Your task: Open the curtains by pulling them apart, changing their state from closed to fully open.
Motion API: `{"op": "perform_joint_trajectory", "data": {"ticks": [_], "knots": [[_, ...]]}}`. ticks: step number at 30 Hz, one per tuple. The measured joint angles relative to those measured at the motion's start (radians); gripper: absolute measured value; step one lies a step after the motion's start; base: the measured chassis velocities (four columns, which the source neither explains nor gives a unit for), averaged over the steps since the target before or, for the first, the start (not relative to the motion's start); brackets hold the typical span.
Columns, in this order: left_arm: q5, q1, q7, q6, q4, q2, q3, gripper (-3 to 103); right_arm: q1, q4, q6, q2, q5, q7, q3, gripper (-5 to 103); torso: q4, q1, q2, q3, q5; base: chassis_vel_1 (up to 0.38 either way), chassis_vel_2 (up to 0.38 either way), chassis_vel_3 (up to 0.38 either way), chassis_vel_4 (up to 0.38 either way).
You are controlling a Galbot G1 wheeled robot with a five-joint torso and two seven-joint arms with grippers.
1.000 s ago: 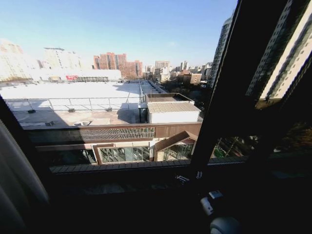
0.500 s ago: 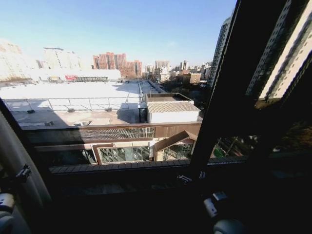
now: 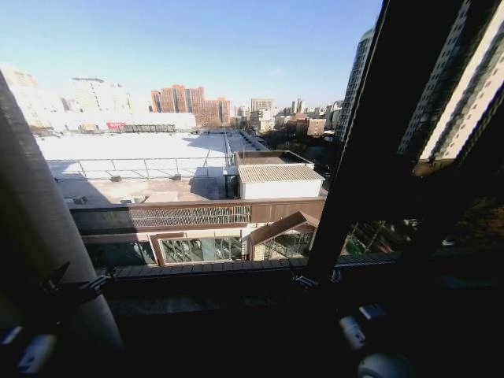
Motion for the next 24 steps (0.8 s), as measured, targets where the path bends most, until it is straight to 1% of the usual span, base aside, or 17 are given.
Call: {"op": "perform_joint_trajectory", "data": {"ticks": [1, 4, 6, 10, 13, 15, 16, 18, 19, 20, 21, 24], "knots": [[0.0, 0.0, 0.0, 0.0, 0.0, 0.0, 0.0, 100, 0.0, 0.0, 0.0, 0.0, 0.0, 0.0, 0.0, 100, 0.0, 0.0, 0.0, 0.0, 0.0, 0.0, 0.0, 0.0, 0.0], [-0.008, 0.001, 0.051, -0.029, 0.008, -0.023, -0.018, 100, 0.009, 0.005, -0.015, -0.015, 0.032, 0.014, 0.017, 100, 0.0, 0.0, 0.0, 0.0, -0.0001, 0.0, 0.0, 0.0, 0.0], [-0.007, 0.001, 0.059, -0.029, 0.008, -0.028, -0.021, 100, 0.015, 0.005, -0.019, -0.017, 0.046, 0.018, 0.024, 100, 0.0001, 0.0, 0.0, 0.0, 0.0, 0.0, 0.0, 0.0, 0.0], [0.037, 0.001, 0.083, -0.013, 0.01, -0.044, -0.024, 100, 0.027, -0.021, -0.023, -0.016, 0.057, 0.02, 0.048, 100, 0.0001, 0.0, 0.0, 0.0, -0.0003, -0.016, -0.017, 0.004, 0.017], [0.061, 0.002, 0.088, 0.0, 0.01, -0.048, -0.012, 100, 0.034, -0.046, -0.026, -0.016, 0.058, 0.02, 0.072, 100, 0.0, 0.0, 0.0, 0.0, -0.0002, -0.068, -0.103, 0.038, 0.085], [0.103, -0.002, 0.071, 0.011, 0.008, -0.05, 0.029, 100, 0.044, -0.068, -0.032, -0.017, 0.058, 0.02, 0.09, 100, 0.0001, 0.0, 0.0, 0.0, -0.0002, -0.09, -0.173, 0.107, 0.153], [0.103, -0.002, 0.071, 0.011, 0.008, -0.05, 0.029, 100, 0.044, -0.068, -0.032, -0.017, 0.058, 0.02, 0.09, 100, 0.0001, 0.0, 0.0, 0.0, -0.0002, -0.102, -0.173, 0.127, 0.188], [0.123, -0.009, 0.057, 0.019, 0.006, -0.055, 0.062, 100, 0.05, -0.076, -0.036, -0.016, 0.058, 0.02, 0.097, 100, 0.0002, 0.001, 0.0, 0.0, -0.0004, -0.136, -0.228, 0.139, 0.217], [0.141, -0.026, 0.03, 0.038, 0.006, -0.063, 0.109, 100, 0.053, -0.08, -0.041, -0.009, 0.058, 0.021, 0.1, 100, 0.0001, 0.001, 0.0, 0.0, -0.0004, -0.173, -0.294, 0.151, 0.294], [0.148, -0.036, 0.013, 0.049, 0.006, -0.067, 0.136, 100, 0.051, -0.08, -0.042, -0.004, 0.057, 0.022, 0.101, 100, -0.0001, 0.001, 0.0, 0.0, -0.0001, -0.173, -0.316, 0.153, 0.294], [0.148, -0.036, 0.013, 0.049, 0.006, -0.067, 0.136, 100, 0.051, -0.08, -0.042, -0.004, 0.057, 0.022, 0.101, 100, -0.0001, 0.001, 0.0, 0.0, -0.0001, -0.173, -0.316, 0.153, 0.294], [0.176, -0.042, 0.0, 0.066, 0.005, -0.077, 0.193, 100, 0.045, -0.08, -0.043, 0.009, 0.055, 0.022, 0.104, 100, -0.0001, 0.0, 0.0, 0.0, 0.0, -0.194, -0.352, 0.178, 0.366]]}}
